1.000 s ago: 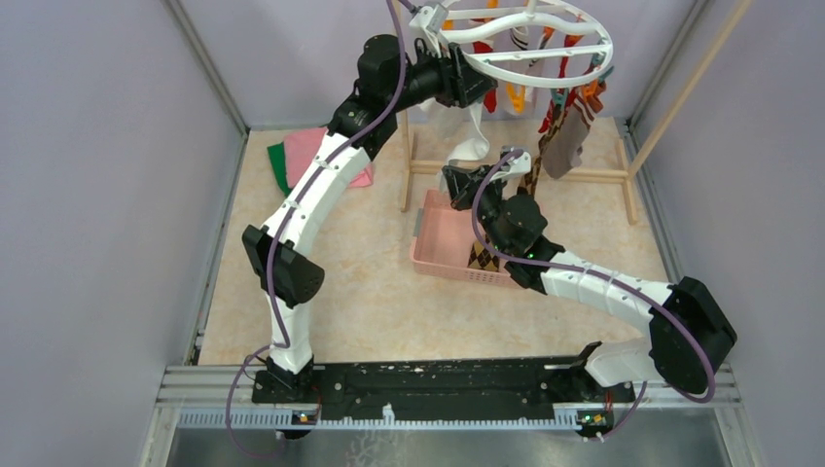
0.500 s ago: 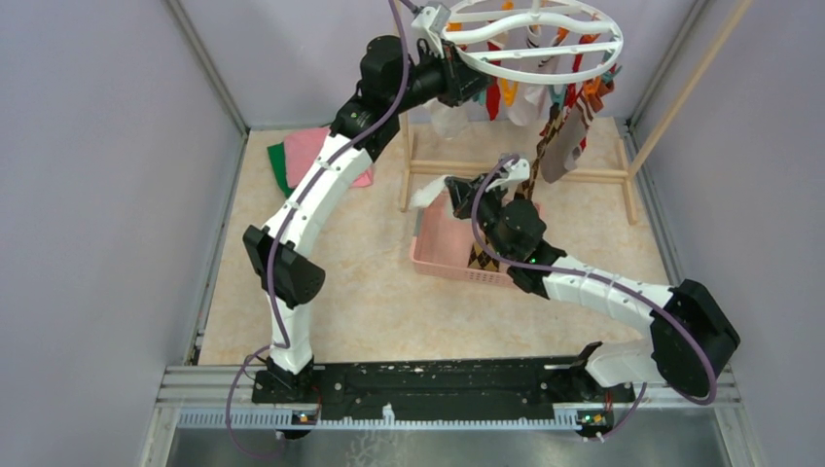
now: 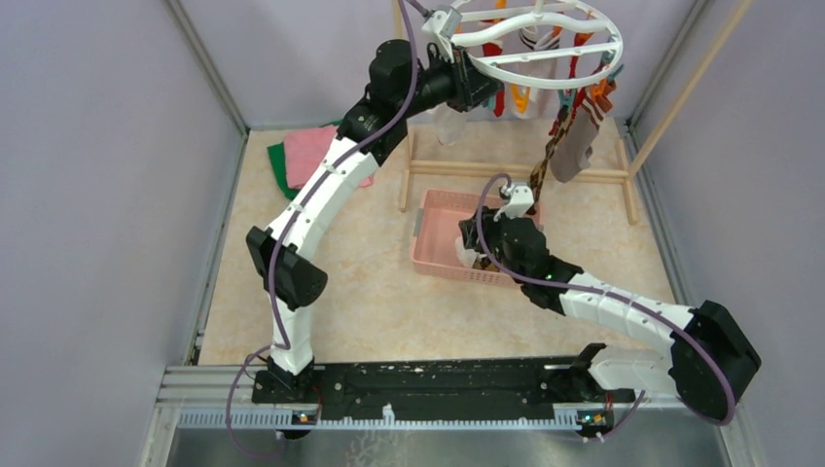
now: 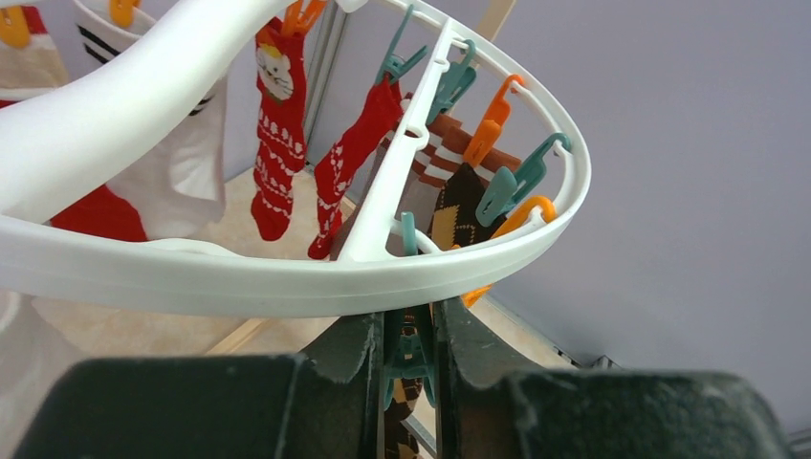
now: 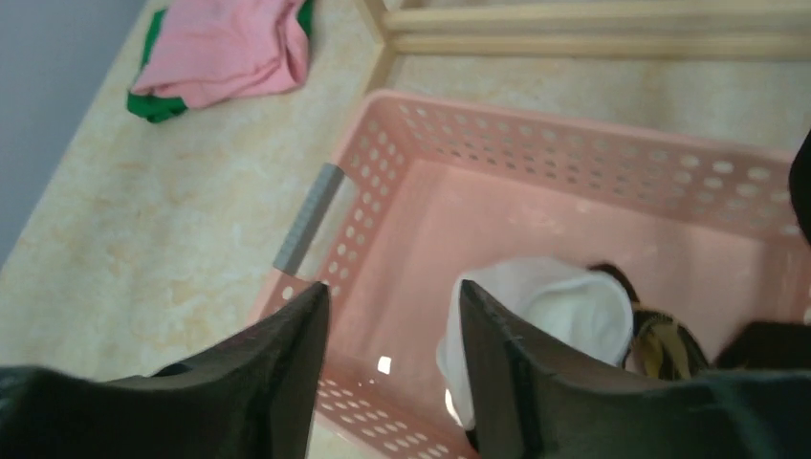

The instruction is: Remove the socks clipped to the hanger

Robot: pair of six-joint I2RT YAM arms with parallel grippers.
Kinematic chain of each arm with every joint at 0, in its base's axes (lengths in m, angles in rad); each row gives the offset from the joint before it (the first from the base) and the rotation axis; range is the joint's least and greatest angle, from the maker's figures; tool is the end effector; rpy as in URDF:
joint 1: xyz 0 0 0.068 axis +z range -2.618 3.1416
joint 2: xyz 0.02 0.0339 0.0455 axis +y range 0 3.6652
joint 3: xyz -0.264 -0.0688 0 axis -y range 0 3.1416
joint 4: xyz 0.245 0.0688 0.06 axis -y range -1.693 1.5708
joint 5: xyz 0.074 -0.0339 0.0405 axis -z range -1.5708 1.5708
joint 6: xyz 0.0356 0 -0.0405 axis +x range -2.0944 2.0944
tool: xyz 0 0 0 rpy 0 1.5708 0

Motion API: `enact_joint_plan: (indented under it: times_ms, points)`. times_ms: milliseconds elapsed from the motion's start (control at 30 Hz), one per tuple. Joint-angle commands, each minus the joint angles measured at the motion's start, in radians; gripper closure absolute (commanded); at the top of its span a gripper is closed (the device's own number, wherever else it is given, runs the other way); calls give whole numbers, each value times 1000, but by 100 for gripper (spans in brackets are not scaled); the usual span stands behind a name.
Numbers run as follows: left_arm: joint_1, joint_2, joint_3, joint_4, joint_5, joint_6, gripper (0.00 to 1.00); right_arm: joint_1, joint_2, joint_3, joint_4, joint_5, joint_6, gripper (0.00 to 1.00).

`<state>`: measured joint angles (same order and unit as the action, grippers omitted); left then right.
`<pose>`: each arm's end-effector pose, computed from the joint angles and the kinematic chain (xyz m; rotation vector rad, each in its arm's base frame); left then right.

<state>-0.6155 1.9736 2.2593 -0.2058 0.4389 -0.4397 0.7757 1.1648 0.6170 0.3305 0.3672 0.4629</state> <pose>0.3567 -0.2707 0.4915 0.5158 1.5308 -1.1589 0.1952 0.1735 0.2565 -0.0151 1.8084 0.5636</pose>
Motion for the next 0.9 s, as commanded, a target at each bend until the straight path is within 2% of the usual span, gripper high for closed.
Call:
enact_joint_plan:
  times_ms: [0, 100, 133, 167, 267, 300, 333, 400, 433, 467, 600, 767, 867]
  points:
    - [-20, -57, -12, -7, -3, 6, 93, -7, -35, 40, -170, 41, 9, 42]
    - [-28, -69, -24, -17, -5, 7, 86, -7, -65, 53, -249, 64, 11, 29]
    - [-29, -72, -26, -22, -3, 4, 78, -6, -83, 57, -259, 69, 3, 27]
    - [-30, -75, -29, -30, -2, -1, 69, -6, -97, 57, -249, 70, -17, 25]
    - [-34, -91, -47, -40, 6, -9, 62, -7, -88, 61, -101, 58, -109, 20]
    - [-37, -99, -55, -41, 7, -10, 55, -7, -56, 79, -35, 53, -140, 18]
    - [-39, -107, -62, -44, 8, -12, 44, -6, -12, 106, 54, 46, -175, 16]
    - [-43, -119, -70, -66, 9, -16, 15, -7, 101, 180, 180, 34, -239, 12]
    - [-44, -128, -73, -84, 10, -14, 6, -8, 183, 228, 232, 29, -267, 11]
    - [-44, -145, -81, -104, 8, -7, 1, -9, 242, 278, 281, 25, -294, 10]
    - [-42, -250, -170, -213, -14, 91, 1, -18, 442, 480, 395, 54, -359, 7]
    - [-21, -406, -287, -341, -72, 237, 1, -25, 594, 616, 548, 124, -457, 5]
    - [-3, -504, -371, -382, -134, 298, 1, -39, 674, 703, 591, 143, -503, 10]
